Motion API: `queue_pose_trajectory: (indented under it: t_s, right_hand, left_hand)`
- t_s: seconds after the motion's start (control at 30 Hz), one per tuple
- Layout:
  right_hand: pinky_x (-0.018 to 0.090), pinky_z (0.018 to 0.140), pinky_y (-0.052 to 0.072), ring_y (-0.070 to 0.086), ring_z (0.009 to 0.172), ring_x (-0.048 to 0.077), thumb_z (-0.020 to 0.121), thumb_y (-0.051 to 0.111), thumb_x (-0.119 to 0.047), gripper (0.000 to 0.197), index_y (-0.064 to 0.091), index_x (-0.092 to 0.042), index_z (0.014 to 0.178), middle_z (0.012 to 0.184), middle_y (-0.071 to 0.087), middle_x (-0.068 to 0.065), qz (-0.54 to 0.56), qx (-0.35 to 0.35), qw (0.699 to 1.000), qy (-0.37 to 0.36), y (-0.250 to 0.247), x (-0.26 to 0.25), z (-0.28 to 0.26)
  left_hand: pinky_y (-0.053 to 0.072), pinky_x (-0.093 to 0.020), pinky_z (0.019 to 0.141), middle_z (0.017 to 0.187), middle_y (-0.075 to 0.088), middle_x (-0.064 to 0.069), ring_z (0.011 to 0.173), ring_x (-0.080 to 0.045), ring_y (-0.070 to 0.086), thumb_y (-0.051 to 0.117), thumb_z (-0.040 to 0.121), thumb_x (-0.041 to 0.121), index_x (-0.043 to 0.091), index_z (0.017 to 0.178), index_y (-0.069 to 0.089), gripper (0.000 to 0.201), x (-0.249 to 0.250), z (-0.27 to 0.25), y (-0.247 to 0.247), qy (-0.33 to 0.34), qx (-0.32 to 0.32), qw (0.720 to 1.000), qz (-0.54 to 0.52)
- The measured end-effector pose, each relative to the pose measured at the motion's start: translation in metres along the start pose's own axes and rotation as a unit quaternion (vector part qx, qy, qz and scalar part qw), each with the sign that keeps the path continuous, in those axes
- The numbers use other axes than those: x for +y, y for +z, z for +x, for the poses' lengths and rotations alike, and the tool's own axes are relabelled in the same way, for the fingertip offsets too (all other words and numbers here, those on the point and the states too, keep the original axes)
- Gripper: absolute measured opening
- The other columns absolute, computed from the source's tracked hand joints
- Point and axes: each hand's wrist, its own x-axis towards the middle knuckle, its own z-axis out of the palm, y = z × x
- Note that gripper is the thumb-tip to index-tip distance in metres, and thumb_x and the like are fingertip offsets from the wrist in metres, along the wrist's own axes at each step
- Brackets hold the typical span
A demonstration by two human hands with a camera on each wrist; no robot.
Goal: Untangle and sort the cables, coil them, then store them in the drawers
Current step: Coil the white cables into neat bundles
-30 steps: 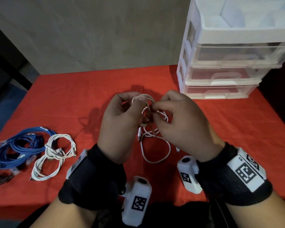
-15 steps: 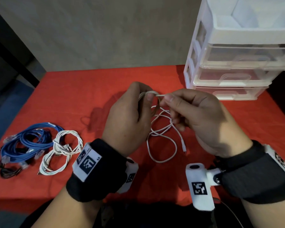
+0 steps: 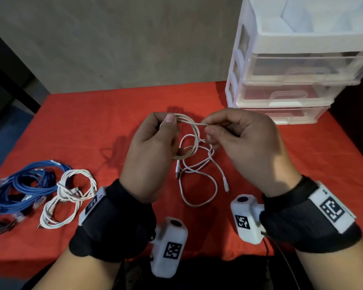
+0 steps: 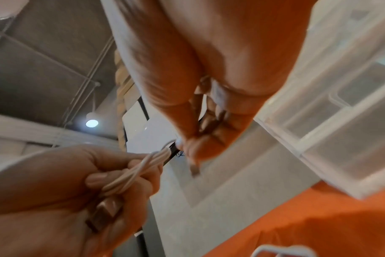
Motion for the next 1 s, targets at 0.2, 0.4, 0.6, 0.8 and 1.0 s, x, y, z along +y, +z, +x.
queue_pose_trajectory:
  t_s: [0.2,0.4,0.6,0.8,1.0]
  right_hand:
    - [0.029,0.072,0.060,0.069,0.078,0.022,0.087,0.071,-0.008,0.024,0.070,0.003,0.108,0.091,0.072,0.020,0.265,-0.067,0.953,0.131,0.010,-0.011,-0.009]
    - [0.036,0.085,0.054,0.069,0.084,0.021,0.083,0.075,0.003,0.021,0.072,-0.007,0.101,0.092,0.075,0.015,0.266,0.002,0.954,0.137,0.019,-0.007,-0.006]
    - [0.031,0.081,0.054,0.067,0.083,0.021,0.089,0.066,0.003,0.018,0.070,-0.005,0.104,0.092,0.073,0.015,0.332,-0.020,0.932,0.145,0.017,-0.009,-0.006]
    - [0.036,0.082,0.043,0.063,0.082,0.018,0.094,0.063,-0.005,0.019,0.067,-0.003,0.113,0.088,0.070,0.010,0.308,-0.082,0.939,0.128,0.018,-0.011,-0.010]
    - [0.021,0.081,0.051,0.067,0.081,0.005,0.095,0.060,0.001,0.012,0.067,-0.007,0.100,0.083,0.074,-0.006,0.052,-0.121,0.991,0.023,0.012,-0.008,-0.010]
  left_hand:
    - [0.037,-0.025,0.055,0.068,0.046,0.005,0.055,-0.008,0.037,0.043,0.108,0.021,0.014,0.091,0.054,0.022,0.001,-0.001,0.001,0.044,0.046,0.998,-0.004]
    - [0.039,-0.020,0.055,0.072,0.046,0.000,0.059,-0.008,0.039,0.036,0.110,0.018,0.012,0.100,0.048,0.016,0.001,-0.005,0.007,0.090,0.027,0.995,0.022]
    - [0.041,-0.018,0.056,0.075,0.043,-0.004,0.061,-0.009,0.040,0.033,0.110,0.017,0.011,0.105,0.046,0.015,0.001,-0.007,0.012,0.087,-0.001,0.996,-0.011]
    - [0.037,-0.024,0.051,0.071,0.048,0.005,0.054,-0.009,0.039,0.040,0.109,0.019,0.013,0.096,0.053,0.020,0.000,-0.002,0.002,0.047,0.016,0.999,-0.014]
    - [0.032,-0.035,0.062,0.072,0.045,0.002,0.058,-0.011,0.034,0.044,0.107,0.018,0.012,0.092,0.055,0.020,0.000,-0.001,0.002,0.004,0.001,0.998,-0.056]
